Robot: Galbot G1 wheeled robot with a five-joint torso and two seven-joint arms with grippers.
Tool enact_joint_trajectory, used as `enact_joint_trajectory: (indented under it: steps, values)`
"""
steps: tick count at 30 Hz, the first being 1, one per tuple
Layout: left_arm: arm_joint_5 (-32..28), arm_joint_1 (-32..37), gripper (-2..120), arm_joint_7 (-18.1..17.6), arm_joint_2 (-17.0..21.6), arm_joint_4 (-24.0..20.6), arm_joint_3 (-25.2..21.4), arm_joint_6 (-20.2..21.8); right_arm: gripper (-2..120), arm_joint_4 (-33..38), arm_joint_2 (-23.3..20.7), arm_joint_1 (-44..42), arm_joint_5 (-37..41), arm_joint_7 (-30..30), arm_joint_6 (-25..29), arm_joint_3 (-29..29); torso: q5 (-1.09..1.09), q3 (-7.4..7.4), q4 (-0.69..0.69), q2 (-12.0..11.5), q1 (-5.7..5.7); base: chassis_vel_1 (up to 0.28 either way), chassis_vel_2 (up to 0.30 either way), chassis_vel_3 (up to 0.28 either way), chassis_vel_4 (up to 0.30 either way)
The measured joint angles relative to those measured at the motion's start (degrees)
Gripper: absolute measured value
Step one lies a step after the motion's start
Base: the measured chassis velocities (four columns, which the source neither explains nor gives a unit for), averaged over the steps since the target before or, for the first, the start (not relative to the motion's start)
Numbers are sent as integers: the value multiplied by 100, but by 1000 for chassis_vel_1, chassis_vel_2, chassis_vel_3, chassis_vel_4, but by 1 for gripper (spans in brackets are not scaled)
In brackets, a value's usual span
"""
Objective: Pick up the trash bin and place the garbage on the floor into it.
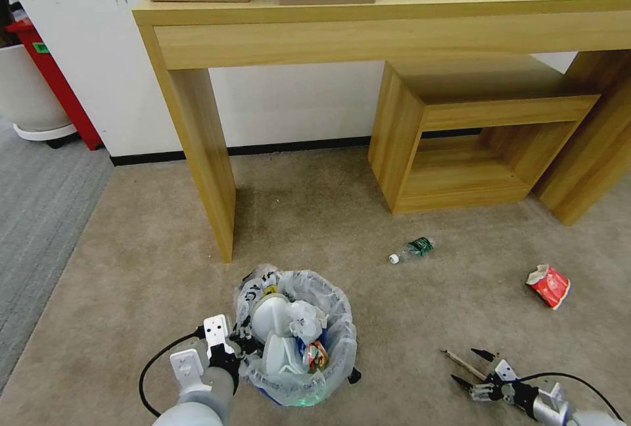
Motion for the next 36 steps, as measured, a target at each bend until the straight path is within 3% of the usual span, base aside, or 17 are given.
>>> enact_joint_trajectory:
  steps: [15, 36]
  values:
    - [109, 66, 0, 0, -65, -8, 42, 0, 100, -22, -134, -136, -46, -60, 65, 55, -1, 0, 0, 0, 0, 0, 0, 0, 0]
    - [257, 164, 0, 8, -131, 40, 67, 2, 100, -445, 0, 187, 7, -207, 127, -137, -1, 0, 0, 0, 0, 0, 0, 0, 0]
